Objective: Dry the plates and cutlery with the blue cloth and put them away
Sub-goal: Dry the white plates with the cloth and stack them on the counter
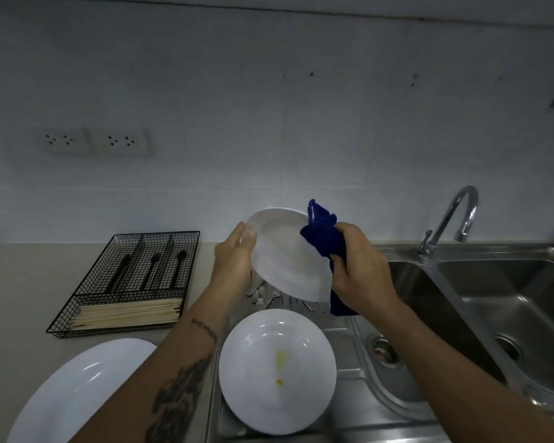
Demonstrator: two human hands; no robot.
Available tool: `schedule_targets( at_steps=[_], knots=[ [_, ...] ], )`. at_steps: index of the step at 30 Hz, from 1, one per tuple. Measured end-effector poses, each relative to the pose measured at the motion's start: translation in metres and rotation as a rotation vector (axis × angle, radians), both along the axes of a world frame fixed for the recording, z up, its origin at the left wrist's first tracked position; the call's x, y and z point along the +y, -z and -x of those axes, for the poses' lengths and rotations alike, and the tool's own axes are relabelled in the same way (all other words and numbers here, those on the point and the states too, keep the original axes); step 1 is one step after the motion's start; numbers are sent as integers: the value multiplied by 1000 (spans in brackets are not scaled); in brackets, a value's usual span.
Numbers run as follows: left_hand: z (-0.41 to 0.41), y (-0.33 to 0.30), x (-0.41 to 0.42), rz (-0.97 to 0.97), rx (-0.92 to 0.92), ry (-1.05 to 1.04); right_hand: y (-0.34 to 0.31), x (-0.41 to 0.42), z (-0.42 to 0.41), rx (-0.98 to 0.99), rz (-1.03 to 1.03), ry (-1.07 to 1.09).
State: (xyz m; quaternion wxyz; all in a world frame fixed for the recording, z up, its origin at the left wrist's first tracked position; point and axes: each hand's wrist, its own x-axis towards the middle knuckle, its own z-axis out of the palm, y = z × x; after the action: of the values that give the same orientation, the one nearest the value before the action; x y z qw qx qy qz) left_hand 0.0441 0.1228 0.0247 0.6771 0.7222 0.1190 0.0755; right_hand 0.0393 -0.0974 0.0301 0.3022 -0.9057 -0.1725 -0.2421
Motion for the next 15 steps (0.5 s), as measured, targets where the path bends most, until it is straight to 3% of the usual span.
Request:
schedule_targets(
  at_steps=[9,12,15],
  knots=[
    [-6,-40,-34,623,171,-49,29,7,30,-176,161,-80],
    [-2,-38,-31,684,139,-112,37,-1,34,-126,154,-176],
    [1,-31,-27,580,68,-106,43,-6,36,-31,16,-200]
  ],
)
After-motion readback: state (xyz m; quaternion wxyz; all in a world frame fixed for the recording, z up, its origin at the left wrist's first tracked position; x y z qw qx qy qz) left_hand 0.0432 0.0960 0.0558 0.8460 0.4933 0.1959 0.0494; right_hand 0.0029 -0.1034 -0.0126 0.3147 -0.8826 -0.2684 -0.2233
